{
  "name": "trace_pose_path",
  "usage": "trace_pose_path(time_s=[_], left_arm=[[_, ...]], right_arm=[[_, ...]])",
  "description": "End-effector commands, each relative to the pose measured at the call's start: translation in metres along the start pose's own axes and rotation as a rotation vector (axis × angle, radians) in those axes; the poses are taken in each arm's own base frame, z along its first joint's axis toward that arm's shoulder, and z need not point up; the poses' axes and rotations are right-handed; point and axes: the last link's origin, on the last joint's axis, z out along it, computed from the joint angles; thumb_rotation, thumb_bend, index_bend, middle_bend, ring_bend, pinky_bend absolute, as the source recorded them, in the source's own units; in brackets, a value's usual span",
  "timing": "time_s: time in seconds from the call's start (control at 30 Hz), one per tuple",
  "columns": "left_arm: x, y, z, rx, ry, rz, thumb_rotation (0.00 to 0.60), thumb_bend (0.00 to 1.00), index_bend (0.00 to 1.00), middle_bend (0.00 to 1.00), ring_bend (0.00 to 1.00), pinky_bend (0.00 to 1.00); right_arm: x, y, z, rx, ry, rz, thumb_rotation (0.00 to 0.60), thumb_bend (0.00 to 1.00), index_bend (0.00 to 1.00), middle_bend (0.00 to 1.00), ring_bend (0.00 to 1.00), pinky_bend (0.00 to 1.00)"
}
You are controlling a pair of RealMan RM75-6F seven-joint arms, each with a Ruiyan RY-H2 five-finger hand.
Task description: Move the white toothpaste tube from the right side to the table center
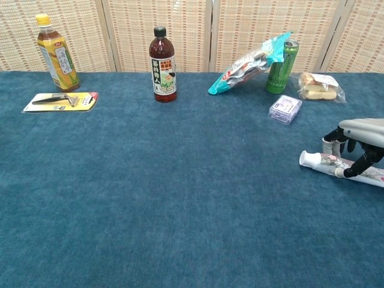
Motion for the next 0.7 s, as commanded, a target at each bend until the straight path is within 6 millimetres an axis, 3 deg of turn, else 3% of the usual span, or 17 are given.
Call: trace_pose_path(time_s=[0.03, 0.33, 0.7], left_arm=[[0.001, 0.001, 0.002, -0.012, -0.003, 0.005, 0.6, 0.19, 0.04, 0.02, 0.08, 0.15], [0.017, 0.013, 0.024, -0.109, -0.023, 0.029, 0.6, 0.19, 0.05, 0.02, 0.08, 0.15], [0.048, 0.042, 0.08, -0.32, -0.066, 0.037, 0.6, 0.19, 0.08, 0.09, 0.15, 0.19]], right_arm=[[0.003, -0.005, 0.001, 0.02, 0.0, -0.013, 0.6, 0.66, 0.58, 0.57, 0.44, 0.41], [0.025, -0.023, 0.006, 0.104, -0.03, -0.033, 0.6, 0.87, 0.64, 0.61, 0.53, 0.48], [0.088, -0.059, 0.015, 0.266, -0.119, -0.004, 0.6, 0.98, 0.66, 0.63, 0.55, 0.51]])
